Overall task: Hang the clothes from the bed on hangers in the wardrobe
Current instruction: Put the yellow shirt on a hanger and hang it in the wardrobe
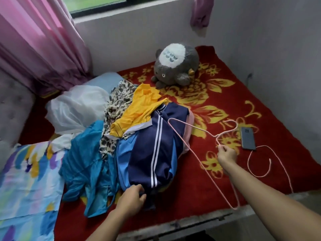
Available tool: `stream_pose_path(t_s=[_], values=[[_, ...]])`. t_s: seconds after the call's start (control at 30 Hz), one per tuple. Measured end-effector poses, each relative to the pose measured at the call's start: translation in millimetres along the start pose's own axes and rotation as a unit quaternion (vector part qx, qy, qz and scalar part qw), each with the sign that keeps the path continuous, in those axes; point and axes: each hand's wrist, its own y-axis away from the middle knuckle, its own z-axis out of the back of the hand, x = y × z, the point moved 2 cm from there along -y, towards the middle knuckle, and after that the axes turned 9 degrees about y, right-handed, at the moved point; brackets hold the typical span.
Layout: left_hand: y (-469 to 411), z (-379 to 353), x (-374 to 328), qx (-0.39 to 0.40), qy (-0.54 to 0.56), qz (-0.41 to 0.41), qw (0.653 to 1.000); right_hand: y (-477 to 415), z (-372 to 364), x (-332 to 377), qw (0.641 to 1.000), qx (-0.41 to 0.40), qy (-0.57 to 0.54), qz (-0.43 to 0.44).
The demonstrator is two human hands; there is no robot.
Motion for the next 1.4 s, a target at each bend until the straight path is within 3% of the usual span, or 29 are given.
stream_pose_path(t_s=[0.27, 0.4, 0.53, 0.67, 0.8, 0.93, 1.07, 1.2, 1.4], values=[[-118.5, 4.6, 5.4, -0.015, 0.014, 0.069, 0.997, -119.5, -91.5, -4.3, 0.987, -0.077, -0.010, -0.142], [-191.3, 19.8, 15.4, -0.106, -0.039, 0.042, 0.993, -155.9, -130.4, -38.3, 0.975, -0.074, -0.012, -0.211], [-280.5, 46.9, 31.3, -0.227, -0.111, 0.000, 0.967, -182.7, -162.8, -93.1, 0.967, 0.081, 0.082, -0.225], [-346.5, 65.1, 49.5, -0.225, -0.134, 0.044, 0.964, -178.6, -180.2, -130.7, 0.960, 0.068, 0.211, -0.171], [-367.8, 75.0, 58.2, -0.238, -0.113, 0.051, 0.963, -153.3, -179.9, -117.0, 0.949, 0.060, 0.267, -0.159], [-352.2, 95.1, 55.3, -0.258, 0.007, 0.008, 0.966, -117.1, -189.2, -52.8, 0.954, 0.066, 0.290, -0.042], [-305.0, 111.5, 43.3, -0.217, 0.074, -0.099, 0.968, -76.1, -218.8, 43.9, 0.945, 0.122, 0.264, 0.151], [-239.0, 107.2, 27.2, -0.141, 0.145, -0.184, 0.962, -27.7, -256.0, 125.3, 0.869, 0.171, 0.299, 0.354], [-201.2, 93.7, 66.9, -0.145, 0.133, -0.122, 0.973, -28.6, -323.4, 175.3, 0.768, 0.184, 0.455, 0.411]])
